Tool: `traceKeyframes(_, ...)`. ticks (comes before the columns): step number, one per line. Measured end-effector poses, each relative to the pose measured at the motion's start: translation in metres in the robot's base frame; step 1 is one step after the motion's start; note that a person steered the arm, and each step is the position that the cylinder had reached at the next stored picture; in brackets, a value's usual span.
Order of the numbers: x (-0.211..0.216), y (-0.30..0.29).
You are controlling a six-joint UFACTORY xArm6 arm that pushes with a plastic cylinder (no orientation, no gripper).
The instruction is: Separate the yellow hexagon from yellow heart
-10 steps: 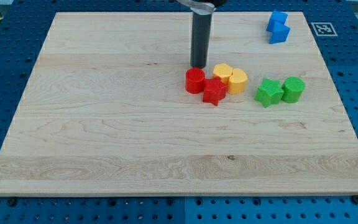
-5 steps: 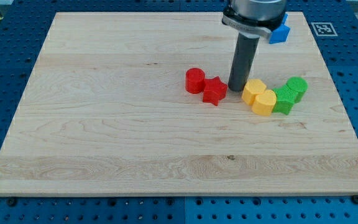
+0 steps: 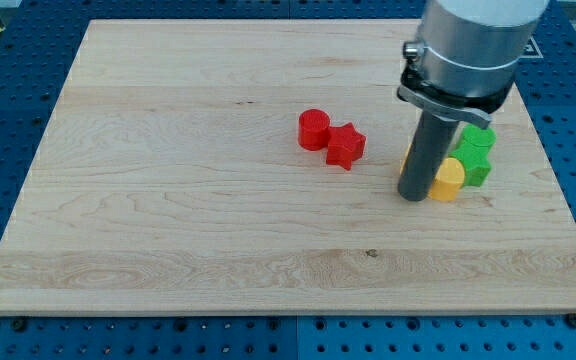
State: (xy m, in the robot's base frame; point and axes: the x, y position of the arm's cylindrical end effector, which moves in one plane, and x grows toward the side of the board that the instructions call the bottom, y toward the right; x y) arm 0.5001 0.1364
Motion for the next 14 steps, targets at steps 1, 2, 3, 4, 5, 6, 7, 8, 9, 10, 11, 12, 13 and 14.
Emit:
traceKeyframes(1, -0.015, 0.0)
traceKeyframes(2, -0.037, -0.007)
traceKeyframes(3, -0.054, -0.008)
traceKeyframes(4, -0.079, -0.006)
traceKeyframes(5, -0.091, 0.0)
traceKeyframes(6, -0.089, -0.011)
traceKeyframes(7, -0.105, 0.018)
traceKeyframes(8, -0.109, 0.029)
traceKeyframes(9, -0.086, 0.025)
traceKeyframes(10, -0.083, 0.05)
traceKeyframes(11, -0.122, 0.066)
traceKeyframes(12, -0.13, 0.067)
traceKeyframes(13, -0.119, 0.073)
traceKeyframes(14, -0.145, 0.09)
